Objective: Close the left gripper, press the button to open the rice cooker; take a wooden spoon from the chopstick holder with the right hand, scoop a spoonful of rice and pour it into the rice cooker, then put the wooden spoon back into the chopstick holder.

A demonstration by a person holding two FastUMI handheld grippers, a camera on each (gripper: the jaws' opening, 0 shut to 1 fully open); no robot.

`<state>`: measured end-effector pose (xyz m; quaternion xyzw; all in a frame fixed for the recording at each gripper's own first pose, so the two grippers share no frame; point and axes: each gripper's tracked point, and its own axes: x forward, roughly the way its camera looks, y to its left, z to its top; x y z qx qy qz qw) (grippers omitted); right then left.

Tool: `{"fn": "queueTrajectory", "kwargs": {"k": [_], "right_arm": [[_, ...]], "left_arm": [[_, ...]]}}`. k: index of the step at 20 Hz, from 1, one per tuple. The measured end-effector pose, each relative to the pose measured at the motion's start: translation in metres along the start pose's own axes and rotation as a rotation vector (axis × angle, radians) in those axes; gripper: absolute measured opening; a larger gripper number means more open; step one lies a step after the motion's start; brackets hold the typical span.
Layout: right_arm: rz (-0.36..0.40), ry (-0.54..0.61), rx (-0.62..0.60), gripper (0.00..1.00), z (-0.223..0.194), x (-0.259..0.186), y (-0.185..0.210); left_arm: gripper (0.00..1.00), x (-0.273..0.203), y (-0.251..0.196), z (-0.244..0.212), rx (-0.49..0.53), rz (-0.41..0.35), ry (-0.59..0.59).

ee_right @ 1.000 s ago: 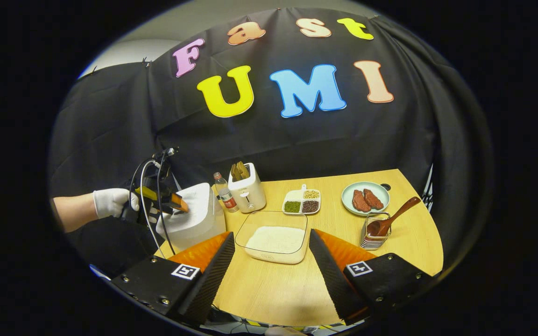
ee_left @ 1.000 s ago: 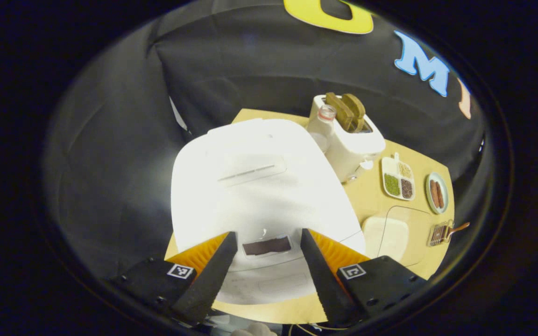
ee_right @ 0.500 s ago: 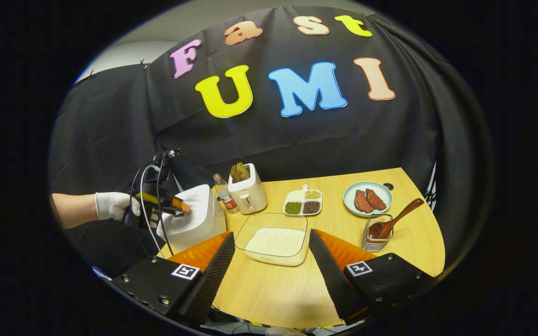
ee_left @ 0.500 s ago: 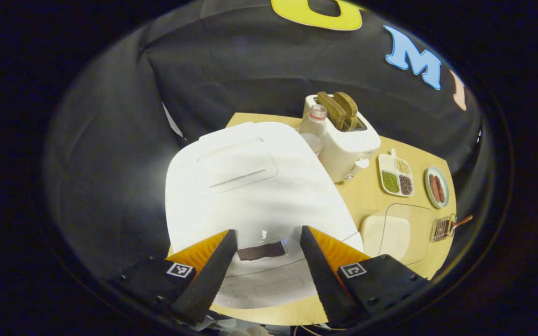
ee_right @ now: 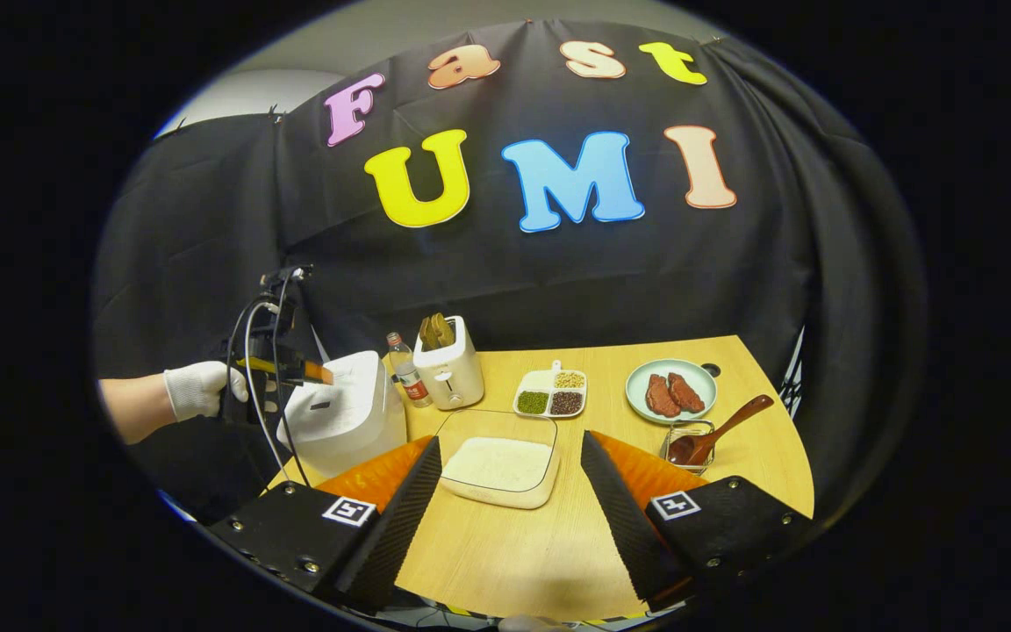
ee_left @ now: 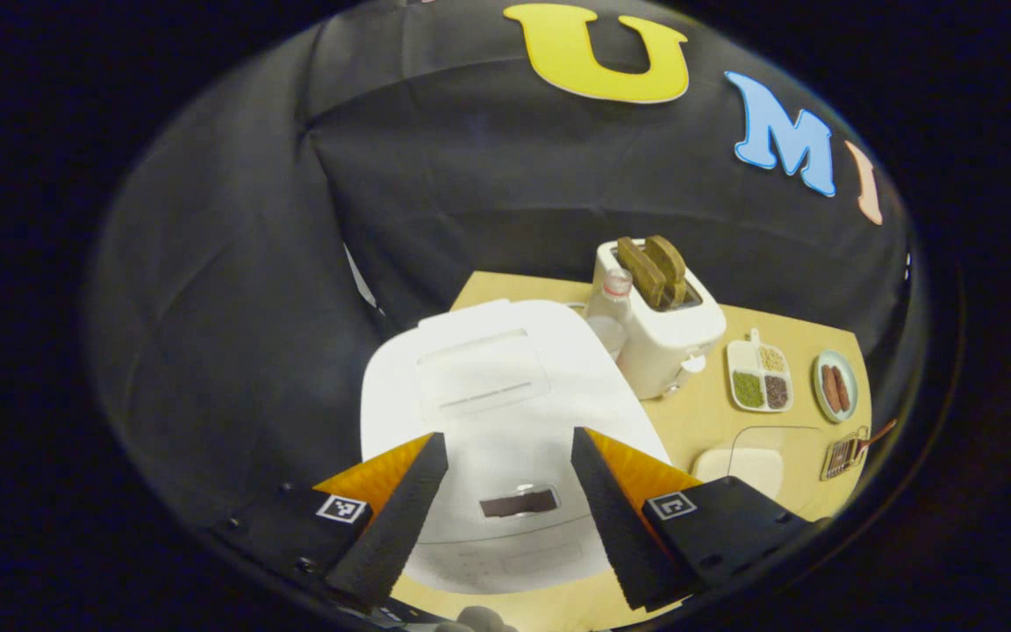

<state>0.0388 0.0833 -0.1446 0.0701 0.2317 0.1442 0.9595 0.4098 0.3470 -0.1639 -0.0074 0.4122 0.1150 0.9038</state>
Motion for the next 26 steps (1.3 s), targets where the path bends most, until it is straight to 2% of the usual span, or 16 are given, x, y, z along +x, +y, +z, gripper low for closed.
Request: {"fn": "queueTrajectory", "kwargs": {"k": [4, 8, 11, 15, 18, 20, 22, 26], "right_arm": [[-0.030, -0.060, -0.016, 0.98, 0.020, -0.005, -0.003], [-0.064, -0.139, -0.021, 0.98, 0.043, -0.013, -0.006], [-0.099, -0.206, -0.031, 0.98, 0.061, -0.022, -0.010], [-0.140, -0.287, -0.047, 0.98, 0.082, -0.036, -0.009], [-0.175, -0.366, -0.068, 0.98, 0.101, -0.052, -0.009], [-0.192, -0.401, -0.094, 0.98, 0.110, -0.060, -0.006], [-0.199, -0.430, -0.111, 0.98, 0.116, -0.067, -0.002], [-0.196, -0.460, -0.104, 0.98, 0.122, -0.076, 0.007]], "left_arm": [[0.99, -0.084, -0.019, 0.070, 0.014, -0.016, -0.313], [0.99, -0.184, -0.044, 0.105, 0.008, -0.072, -0.555], [0.97, -0.256, -0.060, 0.117, 0.017, -0.094, -0.716], [1.00, -0.334, -0.082, 0.105, 0.008, -0.156, -0.867], [0.99, -0.375, -0.085, 0.082, 0.010, -0.151, -0.925], [0.96, -0.383, -0.091, 0.064, 0.023, -0.153, -0.926], [1.00, -0.389, -0.095, 0.055, 0.039, -0.156, -0.928], [1.00, -0.389, -0.099, 0.046, 0.011, -0.191, -0.903]]}}
